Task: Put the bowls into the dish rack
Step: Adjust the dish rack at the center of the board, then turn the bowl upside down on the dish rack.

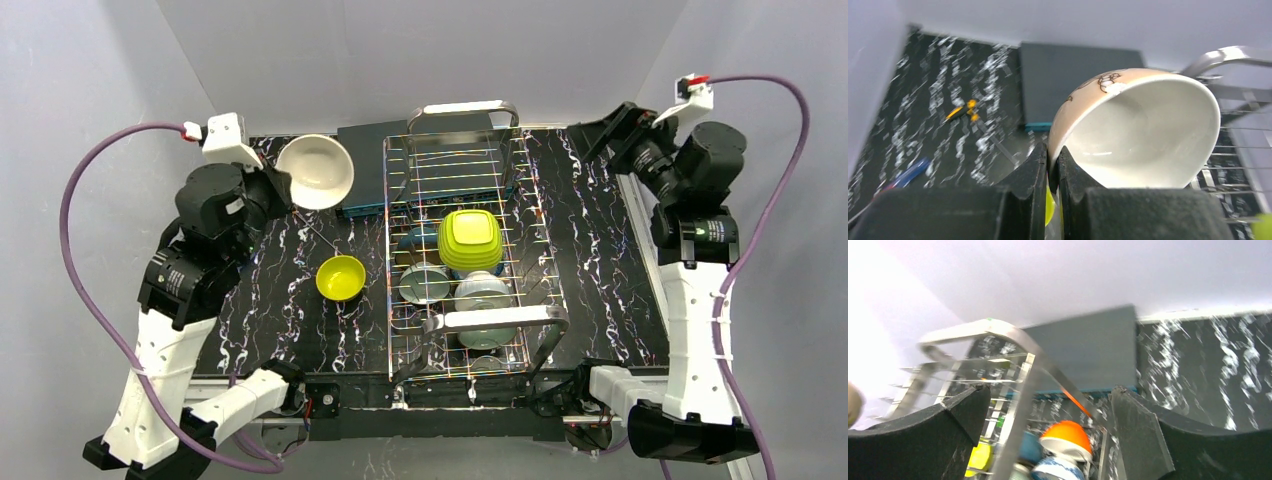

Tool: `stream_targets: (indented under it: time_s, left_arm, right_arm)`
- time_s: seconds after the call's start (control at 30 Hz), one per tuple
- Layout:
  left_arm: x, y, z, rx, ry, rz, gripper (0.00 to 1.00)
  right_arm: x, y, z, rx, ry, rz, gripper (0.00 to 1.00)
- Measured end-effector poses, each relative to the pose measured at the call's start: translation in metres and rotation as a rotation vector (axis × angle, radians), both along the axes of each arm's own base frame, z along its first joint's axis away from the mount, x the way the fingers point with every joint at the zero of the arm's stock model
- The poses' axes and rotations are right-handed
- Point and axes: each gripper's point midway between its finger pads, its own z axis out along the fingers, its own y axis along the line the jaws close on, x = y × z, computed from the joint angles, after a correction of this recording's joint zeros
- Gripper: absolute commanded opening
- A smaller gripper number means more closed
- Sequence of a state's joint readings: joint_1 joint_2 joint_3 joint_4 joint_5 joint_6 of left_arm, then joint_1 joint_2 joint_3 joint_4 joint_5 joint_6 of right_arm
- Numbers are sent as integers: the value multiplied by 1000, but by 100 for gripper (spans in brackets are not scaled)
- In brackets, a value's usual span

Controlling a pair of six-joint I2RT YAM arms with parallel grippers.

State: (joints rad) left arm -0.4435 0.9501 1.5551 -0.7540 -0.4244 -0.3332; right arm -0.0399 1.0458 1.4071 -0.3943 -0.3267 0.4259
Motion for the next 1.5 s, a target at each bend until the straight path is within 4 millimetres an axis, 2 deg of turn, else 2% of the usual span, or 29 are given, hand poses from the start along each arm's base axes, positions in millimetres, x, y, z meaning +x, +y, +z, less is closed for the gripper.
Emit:
stream_targets:
  time_s: [0.07,0.1,0.2,0.3,0.43,0.6,0.7,0.83,0.9,1.03,1.2,1.3,1.5]
  left_arm:
    - [4,-21,25,-49,-81,-107,0]
    - [5,-23,26,-53,-86,-115,0]
    - [9,-53,49,-107,-135,-256,0]
    - [17,-85,74,-172,-180,-392,0]
    - [26,-124,82,-271,-178,-547,0]
    - [31,-164,83,-379,-142,-687,0]
    - [30,-182,82,-414,-128,-741,0]
    - [27,-197,80,-410,-127,-765,0]
    - [34,-196,78,-400,-130,-733,0]
    - [27,-210,74,-394,-117,-767,0]
    - [25,-209,77,-381,-115,-760,0]
    - [26,-209,78,-373,-121,-755,0]
    - [34,-202,74,-336,-129,-702,0]
  right_arm:
    - [-6,12,28,29,-74,69,99]
    - [-10,19,42,50,-113,112,99]
    - [-21,40,75,113,-208,242,99]
    - [-30,56,95,170,-262,349,99]
    - [-44,81,113,228,-307,489,99]
    - [-68,133,116,281,-293,694,99]
    - [-75,168,105,302,-243,794,99]
    - [-81,203,90,316,-162,875,99]
    - [-85,210,94,322,-164,885,99]
    - [-92,224,94,326,-160,898,99]
    - [-91,231,90,330,-143,886,97]
    - [-90,233,89,326,-145,874,84]
    - [-79,231,83,294,-127,802,11]
